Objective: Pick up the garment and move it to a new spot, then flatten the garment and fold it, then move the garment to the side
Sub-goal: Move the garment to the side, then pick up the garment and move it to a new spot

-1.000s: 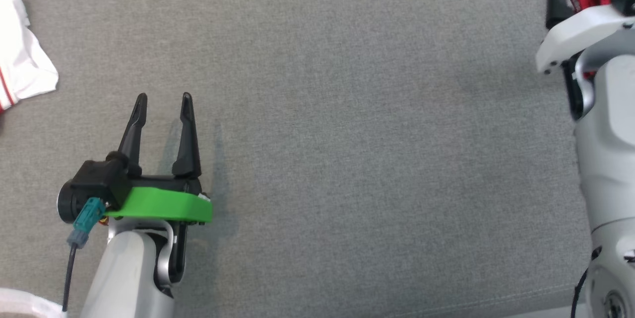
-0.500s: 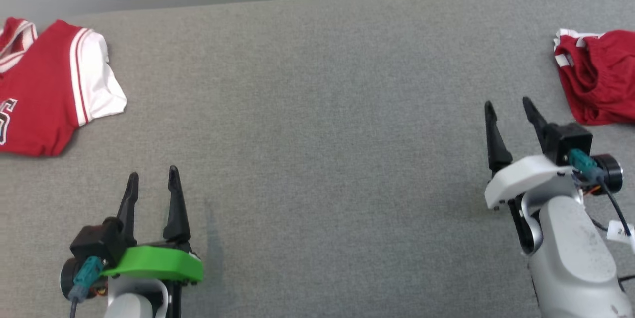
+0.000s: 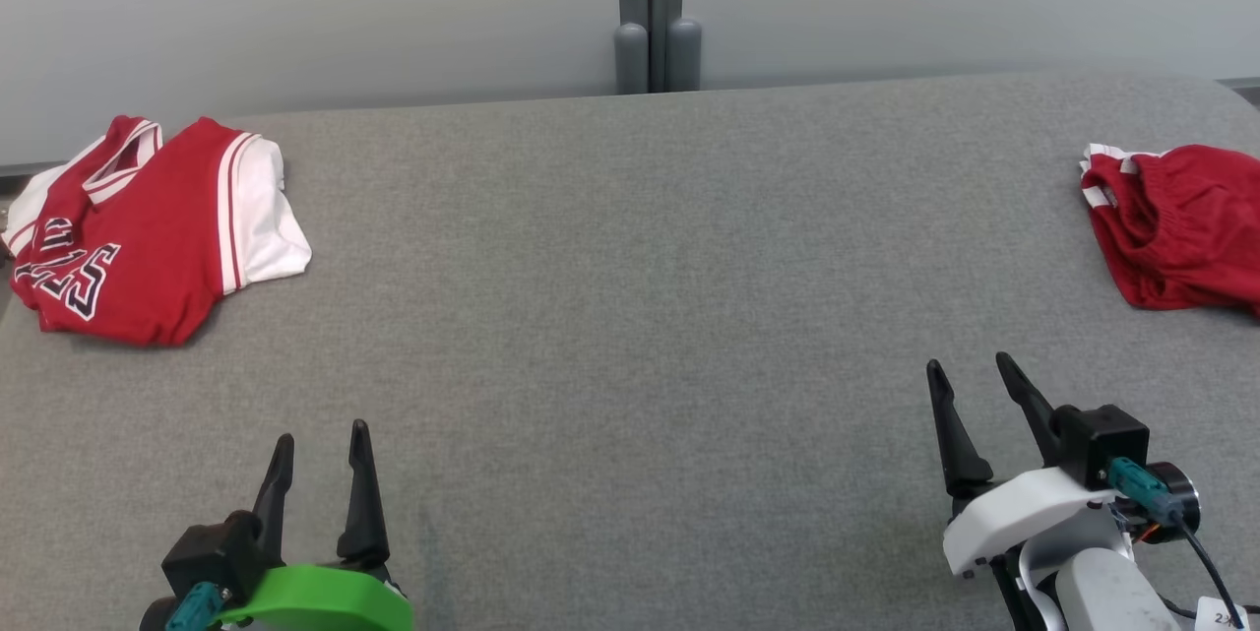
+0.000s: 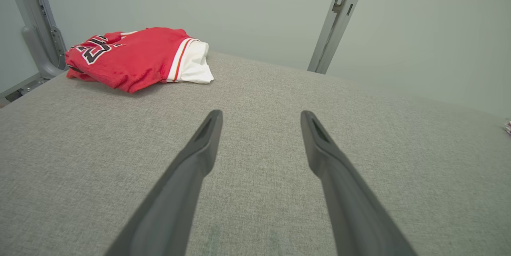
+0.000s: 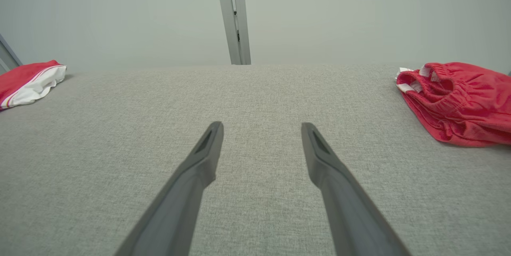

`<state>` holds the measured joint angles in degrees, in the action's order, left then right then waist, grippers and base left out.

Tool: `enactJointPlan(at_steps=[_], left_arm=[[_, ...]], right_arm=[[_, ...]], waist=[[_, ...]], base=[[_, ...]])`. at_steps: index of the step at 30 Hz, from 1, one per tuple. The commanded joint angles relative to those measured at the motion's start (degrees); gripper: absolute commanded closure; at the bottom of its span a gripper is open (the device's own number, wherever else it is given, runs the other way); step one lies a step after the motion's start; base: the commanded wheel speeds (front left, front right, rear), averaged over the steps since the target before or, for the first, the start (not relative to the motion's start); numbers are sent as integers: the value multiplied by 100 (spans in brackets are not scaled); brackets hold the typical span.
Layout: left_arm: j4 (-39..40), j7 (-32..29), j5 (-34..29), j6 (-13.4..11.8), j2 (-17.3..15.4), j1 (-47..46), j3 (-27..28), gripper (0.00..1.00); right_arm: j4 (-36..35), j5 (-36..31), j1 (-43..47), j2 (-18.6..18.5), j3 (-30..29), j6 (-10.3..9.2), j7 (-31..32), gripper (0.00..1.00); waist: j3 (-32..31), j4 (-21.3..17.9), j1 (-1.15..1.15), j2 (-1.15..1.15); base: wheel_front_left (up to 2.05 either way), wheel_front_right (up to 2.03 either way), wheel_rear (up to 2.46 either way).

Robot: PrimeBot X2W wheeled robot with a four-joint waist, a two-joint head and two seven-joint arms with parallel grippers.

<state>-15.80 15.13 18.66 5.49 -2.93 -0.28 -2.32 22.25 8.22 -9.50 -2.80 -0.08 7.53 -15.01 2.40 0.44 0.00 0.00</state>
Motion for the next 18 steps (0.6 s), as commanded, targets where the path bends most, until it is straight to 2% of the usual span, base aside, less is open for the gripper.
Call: enactJointPlan(at_steps=[1, 18], left_arm=[[-9, 0, 74, -8, -1, 130, -18, 0], [-53, 1, 134, -41, -2, 19, -137, 0]], right_arm=[[-53, 50, 93, -21, 21, -9, -23, 0], [-138, 147, 177, -20, 131, -9, -23, 0]], waist=[[-26, -5, 0, 0], [-43, 23, 0, 0]], base=[[0, 0, 0], [0, 0, 0]])
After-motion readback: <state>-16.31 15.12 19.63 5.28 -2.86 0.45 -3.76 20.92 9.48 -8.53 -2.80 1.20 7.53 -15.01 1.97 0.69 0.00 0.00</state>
